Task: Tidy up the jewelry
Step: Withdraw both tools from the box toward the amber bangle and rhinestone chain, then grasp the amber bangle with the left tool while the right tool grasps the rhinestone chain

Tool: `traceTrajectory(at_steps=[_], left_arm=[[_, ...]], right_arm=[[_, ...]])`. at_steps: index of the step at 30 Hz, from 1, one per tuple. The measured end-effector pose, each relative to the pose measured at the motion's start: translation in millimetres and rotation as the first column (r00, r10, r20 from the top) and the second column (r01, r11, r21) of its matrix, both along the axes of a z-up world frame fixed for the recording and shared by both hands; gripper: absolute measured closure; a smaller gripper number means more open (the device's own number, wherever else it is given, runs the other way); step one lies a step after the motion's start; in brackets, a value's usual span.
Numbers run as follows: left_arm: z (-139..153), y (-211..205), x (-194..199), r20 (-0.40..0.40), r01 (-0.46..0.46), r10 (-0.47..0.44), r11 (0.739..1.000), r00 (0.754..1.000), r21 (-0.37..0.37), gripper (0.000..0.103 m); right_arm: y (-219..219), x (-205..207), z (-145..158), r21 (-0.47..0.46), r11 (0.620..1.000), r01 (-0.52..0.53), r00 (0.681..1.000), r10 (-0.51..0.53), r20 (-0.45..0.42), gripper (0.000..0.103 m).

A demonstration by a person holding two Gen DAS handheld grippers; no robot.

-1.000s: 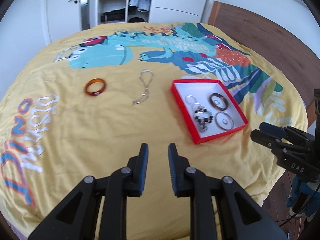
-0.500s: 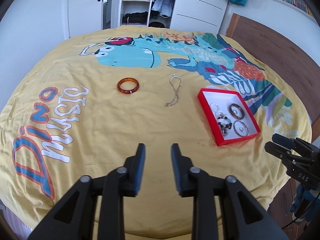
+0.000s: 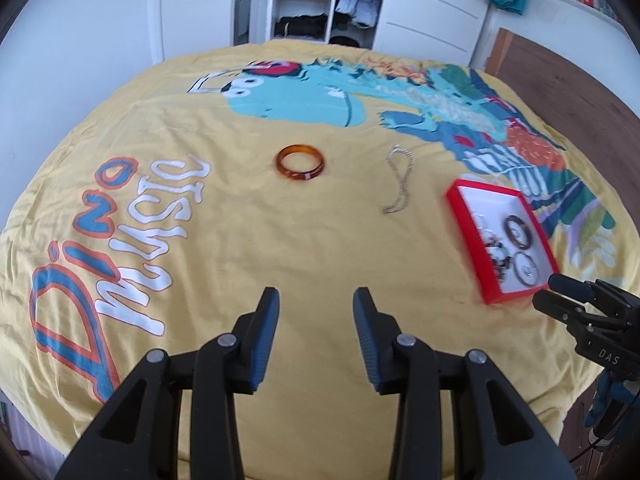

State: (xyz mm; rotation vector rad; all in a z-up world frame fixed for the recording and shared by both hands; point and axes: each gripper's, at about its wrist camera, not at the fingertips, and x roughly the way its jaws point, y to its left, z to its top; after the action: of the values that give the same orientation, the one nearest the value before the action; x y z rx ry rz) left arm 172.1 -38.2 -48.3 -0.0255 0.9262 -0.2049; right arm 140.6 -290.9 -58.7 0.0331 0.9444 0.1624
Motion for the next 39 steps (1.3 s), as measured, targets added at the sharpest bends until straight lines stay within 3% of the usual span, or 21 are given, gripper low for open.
traceTrajectory(at_steps=[11,20,39], left_arm=[[-28,1,41,-0.014,-0.078,0.079,0.996,0.997,0.053,0.067],[-32,-22,67,0.031,-0.062,0.06,0.994,0.998,0.095,0.067],[-53,-43,109,0.031,-0.039,0.035,0.992,0.999,0.122,0.066]], right_arm=[[17,62,-38,0.026,0.997,-0.067,0.997,0.068,-0.047,0.052],[20,93,-48,0.034,0.996,-0.086,0.995,0.088,-0.04,0.052],[18,146,-64,0.052,0.996,-0.074,0.997,0.075,-0.029,0.052]])
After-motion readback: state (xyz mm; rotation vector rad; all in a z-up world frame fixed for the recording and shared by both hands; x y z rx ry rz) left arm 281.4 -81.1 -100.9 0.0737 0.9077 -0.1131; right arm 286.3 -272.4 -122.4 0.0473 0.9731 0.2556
